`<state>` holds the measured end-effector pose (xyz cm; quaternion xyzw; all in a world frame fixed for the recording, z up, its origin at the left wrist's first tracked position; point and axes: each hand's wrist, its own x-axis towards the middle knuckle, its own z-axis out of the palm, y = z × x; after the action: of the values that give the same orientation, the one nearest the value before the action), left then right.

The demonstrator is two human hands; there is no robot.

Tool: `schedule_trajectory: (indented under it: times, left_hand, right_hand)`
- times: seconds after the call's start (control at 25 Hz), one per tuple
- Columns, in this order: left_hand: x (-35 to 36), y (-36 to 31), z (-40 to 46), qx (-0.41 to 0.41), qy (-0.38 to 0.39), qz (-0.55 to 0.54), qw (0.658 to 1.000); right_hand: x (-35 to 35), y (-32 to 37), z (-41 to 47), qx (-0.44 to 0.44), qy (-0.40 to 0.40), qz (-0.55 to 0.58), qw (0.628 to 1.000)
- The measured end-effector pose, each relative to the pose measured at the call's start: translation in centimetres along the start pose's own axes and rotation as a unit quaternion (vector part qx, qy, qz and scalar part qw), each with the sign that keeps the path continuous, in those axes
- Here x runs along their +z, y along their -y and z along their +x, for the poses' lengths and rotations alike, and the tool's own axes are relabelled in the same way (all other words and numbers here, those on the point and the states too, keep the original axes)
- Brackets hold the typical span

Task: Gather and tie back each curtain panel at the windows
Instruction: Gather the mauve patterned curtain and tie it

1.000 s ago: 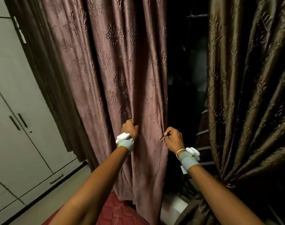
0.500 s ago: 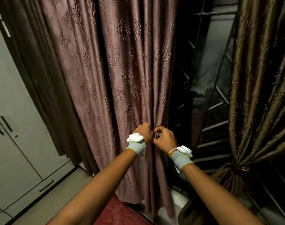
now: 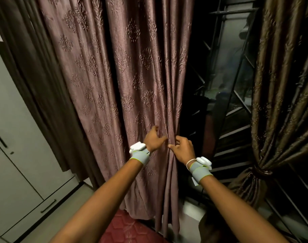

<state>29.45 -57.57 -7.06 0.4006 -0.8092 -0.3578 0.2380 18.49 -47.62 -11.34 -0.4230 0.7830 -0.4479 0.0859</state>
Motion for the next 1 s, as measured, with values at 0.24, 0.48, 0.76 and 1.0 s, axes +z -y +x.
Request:
schedule_trajectory:
  times: [0.24,0.48,0.76,1.0]
  left_hand:
    - [-0.2,2.0,2.7,-0.084,-0.094,-0.058,0.990]
    - [0.3,0.8,1.2,-0.080,0.104,-0.216,0.967]
    - [0.1,2.9,0.6,0.036,0.002,-0.018,0.999]
    - [-1.2,1.6,-3.4,0.024,-0.076,0.226,0.971]
  right_hand:
    - [-1.0,-0.7,-0.2,0.004,0.085,0.117,0.989]
    - [-1.9,-0.3,-0.5,-0.002,0.196,0.143,0.970]
    - [-2.7,-0.5,0.0,0.025,0.135,0.095,0.986]
    - [-1.7,0.8,-0.7,0.049,-0.030,-0.114,0.992]
